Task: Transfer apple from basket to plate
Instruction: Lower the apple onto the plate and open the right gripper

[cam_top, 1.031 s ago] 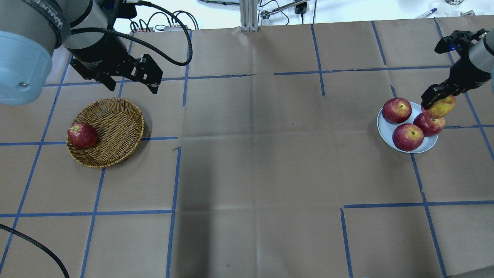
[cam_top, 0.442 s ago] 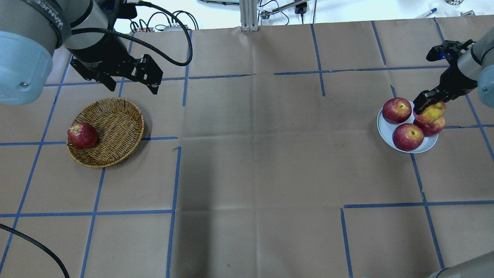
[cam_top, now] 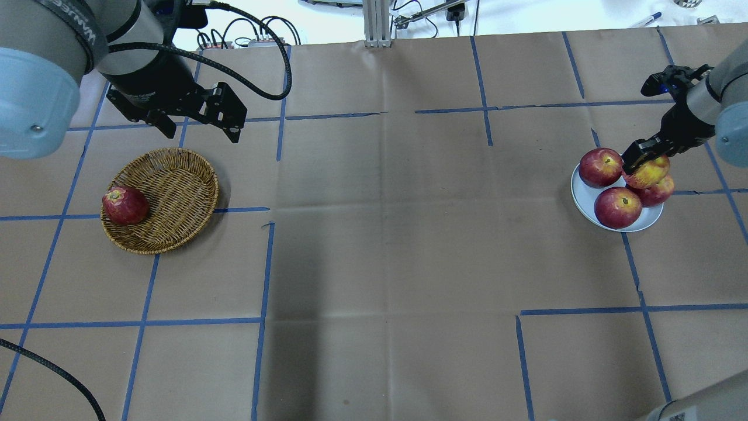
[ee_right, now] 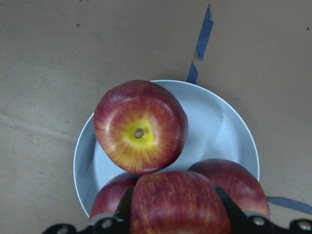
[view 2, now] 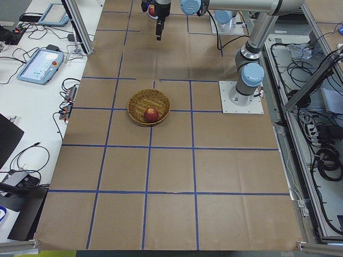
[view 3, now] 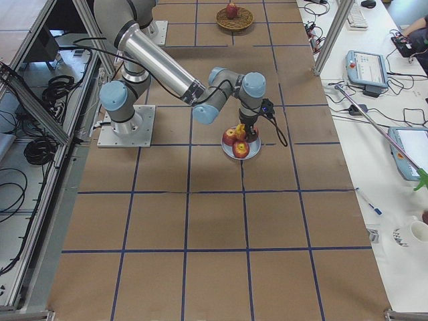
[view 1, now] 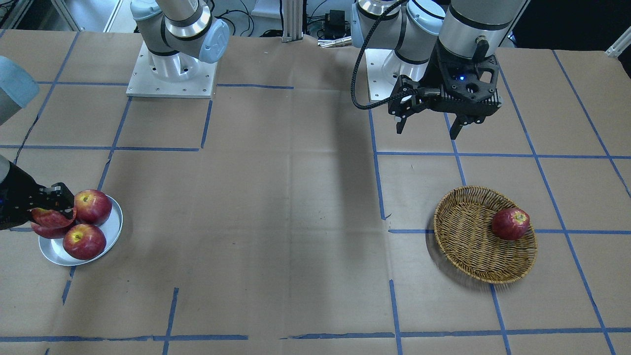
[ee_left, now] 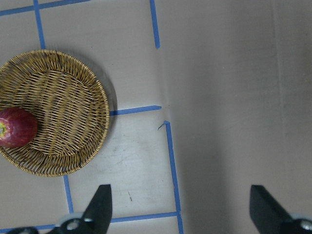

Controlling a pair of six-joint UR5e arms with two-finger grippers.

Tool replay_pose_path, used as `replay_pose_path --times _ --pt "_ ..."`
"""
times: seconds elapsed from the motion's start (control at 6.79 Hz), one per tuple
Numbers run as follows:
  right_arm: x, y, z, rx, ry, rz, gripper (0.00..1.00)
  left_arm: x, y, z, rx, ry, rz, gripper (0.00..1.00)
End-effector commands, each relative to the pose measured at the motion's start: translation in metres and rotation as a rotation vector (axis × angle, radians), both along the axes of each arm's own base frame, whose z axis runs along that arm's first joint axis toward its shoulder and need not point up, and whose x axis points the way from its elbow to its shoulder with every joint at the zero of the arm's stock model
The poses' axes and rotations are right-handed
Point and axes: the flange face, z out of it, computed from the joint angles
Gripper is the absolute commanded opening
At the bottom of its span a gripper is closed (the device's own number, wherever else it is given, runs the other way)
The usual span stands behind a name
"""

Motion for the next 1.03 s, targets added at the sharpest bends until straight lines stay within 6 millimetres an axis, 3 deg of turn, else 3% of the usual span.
replay_pose_path --times 0.0,0.29,0.44,0.59,0.88 --pt "0.000 -0.001 -0.004 0.004 -0.002 0.002 1.00 0.000 0.000 0.001 -0.002 0.000 0.000 0.99" --pt "0.000 -0.002 0.010 -0.015 0.010 0.005 1.00 0.000 0.000 0.001 -0.002 0.000 -0.001 0.99" --pt "0.011 -0.003 0.020 -0.028 0.019 0.023 1.00 0.000 0.000 0.001 -0.002 0.000 0.000 0.99" --pt "0.034 0.001 0.052 -0.076 0.045 0.052 1.00 0.000 0.000 0.001 -0.002 0.000 0.000 0.99" --pt "0.081 0.029 0.114 -0.096 0.053 0.031 1.00 0.000 0.000 0.000 0.000 0.000 0.000 0.99"
